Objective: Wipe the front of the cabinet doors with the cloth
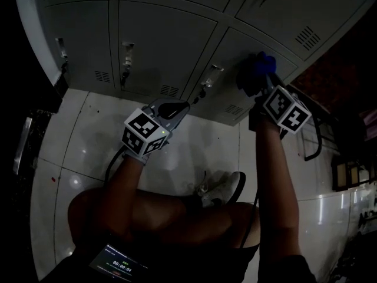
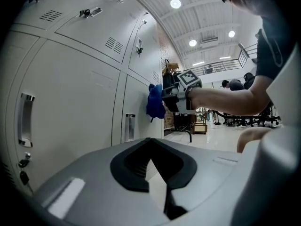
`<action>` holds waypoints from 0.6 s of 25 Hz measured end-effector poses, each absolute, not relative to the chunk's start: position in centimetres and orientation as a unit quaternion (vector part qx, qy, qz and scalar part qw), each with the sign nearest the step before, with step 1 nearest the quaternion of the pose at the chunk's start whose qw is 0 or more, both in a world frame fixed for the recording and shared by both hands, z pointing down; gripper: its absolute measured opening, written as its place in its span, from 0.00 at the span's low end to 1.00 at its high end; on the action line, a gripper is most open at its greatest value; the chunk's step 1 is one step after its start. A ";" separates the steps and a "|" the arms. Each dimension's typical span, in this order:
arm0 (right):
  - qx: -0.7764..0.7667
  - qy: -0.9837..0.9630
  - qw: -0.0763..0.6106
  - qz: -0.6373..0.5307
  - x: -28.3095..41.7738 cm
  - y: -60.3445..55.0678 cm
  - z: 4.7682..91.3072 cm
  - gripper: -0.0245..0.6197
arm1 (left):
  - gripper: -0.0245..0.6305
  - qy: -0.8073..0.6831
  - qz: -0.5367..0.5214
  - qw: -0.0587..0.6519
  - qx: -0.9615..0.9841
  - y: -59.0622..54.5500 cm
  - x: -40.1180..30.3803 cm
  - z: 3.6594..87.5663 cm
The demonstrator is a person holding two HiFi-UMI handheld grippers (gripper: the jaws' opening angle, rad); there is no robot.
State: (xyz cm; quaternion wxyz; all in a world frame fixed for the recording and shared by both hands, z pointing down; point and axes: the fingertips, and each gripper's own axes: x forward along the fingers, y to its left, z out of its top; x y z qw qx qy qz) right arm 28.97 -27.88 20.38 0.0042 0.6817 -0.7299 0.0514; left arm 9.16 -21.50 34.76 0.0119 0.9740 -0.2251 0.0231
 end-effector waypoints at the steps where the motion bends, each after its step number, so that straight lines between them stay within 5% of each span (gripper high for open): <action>1: 0.671 -0.739 0.007 0.055 27.3 -28.3 20.9 0.16 | 0.04 -0.225 0.022 0.012 0.974 -21.5 9.1 34.7; 8: 0.630 -0.772 0.042 0.077 19.0 -32.1 24.8 0.16 | 0.04 -0.225 0.012 0.013 0.974 -21.4 9.1 34.2; 15: 0.628 -0.774 0.059 0.060 18.9 -32.7 25.2 0.16 | 0.04 -0.222 0.010 0.012 0.975 -21.4 9.0 34.2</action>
